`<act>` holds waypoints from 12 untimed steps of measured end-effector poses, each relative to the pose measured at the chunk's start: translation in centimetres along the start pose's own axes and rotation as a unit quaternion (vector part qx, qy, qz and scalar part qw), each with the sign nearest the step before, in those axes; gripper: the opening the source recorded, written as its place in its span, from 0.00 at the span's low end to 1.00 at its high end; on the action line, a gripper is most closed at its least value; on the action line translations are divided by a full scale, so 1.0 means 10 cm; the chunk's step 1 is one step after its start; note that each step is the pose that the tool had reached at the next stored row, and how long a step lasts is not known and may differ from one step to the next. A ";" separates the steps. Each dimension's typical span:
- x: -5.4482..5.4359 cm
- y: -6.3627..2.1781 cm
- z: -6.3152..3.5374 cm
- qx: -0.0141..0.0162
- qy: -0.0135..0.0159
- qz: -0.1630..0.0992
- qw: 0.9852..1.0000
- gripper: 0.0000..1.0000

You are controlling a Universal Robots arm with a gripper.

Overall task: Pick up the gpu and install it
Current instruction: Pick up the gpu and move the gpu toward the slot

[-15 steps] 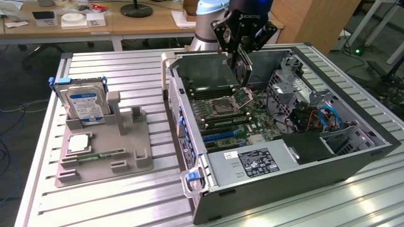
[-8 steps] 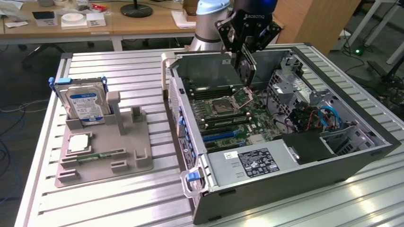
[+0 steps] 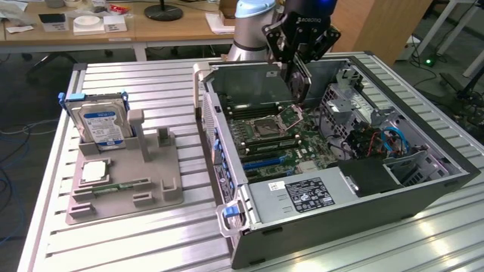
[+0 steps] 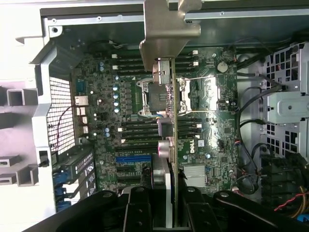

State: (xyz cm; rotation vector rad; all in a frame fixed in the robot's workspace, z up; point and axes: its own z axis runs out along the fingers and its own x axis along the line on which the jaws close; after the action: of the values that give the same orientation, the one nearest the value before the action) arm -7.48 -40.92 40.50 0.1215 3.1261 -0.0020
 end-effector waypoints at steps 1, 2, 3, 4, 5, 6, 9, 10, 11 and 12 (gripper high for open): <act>-0.01 0.001 0.000 0.000 0.000 0.000 1.000 0.28; -0.02 0.001 0.001 0.000 0.000 0.000 1.000 0.28; -0.02 0.002 0.002 0.000 0.000 0.000 1.000 0.28; -0.03 0.002 0.002 0.000 0.000 0.000 1.000 0.28; -0.04 0.003 0.003 0.000 0.000 0.000 1.000 0.28; -0.04 0.003 0.004 0.000 0.000 0.000 1.000 0.28; -0.07 0.005 0.005 0.000 0.000 0.000 1.000 0.28; -0.07 0.005 0.006 0.000 0.000 0.000 1.000 0.28; -0.07 0.006 0.007 0.000 0.000 0.000 1.000 0.28; -0.08 0.006 0.008 0.000 0.000 0.000 1.000 0.28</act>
State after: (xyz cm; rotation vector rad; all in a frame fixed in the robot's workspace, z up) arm -6.70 -40.92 40.43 0.1215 3.1261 -0.0020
